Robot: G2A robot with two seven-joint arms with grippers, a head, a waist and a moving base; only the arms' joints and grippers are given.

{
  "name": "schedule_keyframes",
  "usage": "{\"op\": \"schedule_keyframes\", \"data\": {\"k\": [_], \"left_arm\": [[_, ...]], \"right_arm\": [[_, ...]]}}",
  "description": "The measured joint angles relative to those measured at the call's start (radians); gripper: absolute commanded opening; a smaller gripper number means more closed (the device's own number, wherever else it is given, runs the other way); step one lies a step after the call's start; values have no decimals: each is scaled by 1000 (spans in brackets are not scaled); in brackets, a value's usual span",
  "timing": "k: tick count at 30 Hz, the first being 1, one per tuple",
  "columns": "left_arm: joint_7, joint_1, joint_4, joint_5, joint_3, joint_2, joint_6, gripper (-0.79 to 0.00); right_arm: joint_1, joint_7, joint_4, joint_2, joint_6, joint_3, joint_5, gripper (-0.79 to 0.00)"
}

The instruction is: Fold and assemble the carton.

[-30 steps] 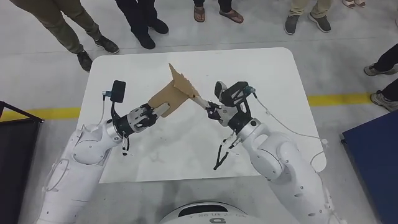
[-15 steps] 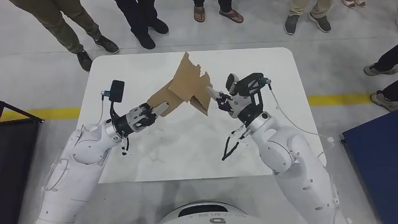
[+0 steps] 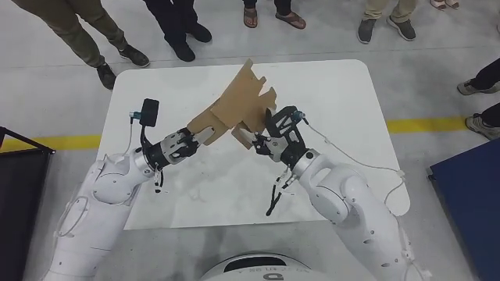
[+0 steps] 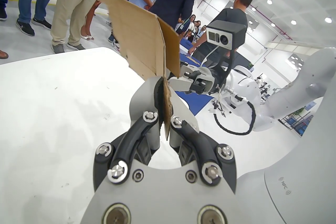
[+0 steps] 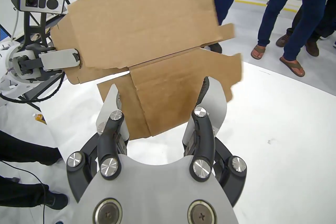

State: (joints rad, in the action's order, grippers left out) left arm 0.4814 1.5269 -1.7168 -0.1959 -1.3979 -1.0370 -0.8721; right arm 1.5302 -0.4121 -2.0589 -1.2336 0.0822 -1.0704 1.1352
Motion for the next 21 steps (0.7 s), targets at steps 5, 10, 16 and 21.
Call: {"op": "schedule_keyframes", "data": {"k": [5, 10, 16, 21], "left_arm": [[-2, -1, 0, -3, 4, 1, -3, -785], [-6, 1, 1, -2, 0, 4, -9, -785], [-3, -1, 3, 0, 1, 7, -13, -785], [2, -8, 3, 4, 6, 9, -16, -785]], "right_arm": [[-42, 3, 23, -9, -38, 29, 22, -348], [-68, 14, 45, -15, -78, 37, 40, -397], [-84, -8, 57, -19, -92, 47, 82, -413], [-107, -33, 78, -26, -89, 76, 72, -480]]}}
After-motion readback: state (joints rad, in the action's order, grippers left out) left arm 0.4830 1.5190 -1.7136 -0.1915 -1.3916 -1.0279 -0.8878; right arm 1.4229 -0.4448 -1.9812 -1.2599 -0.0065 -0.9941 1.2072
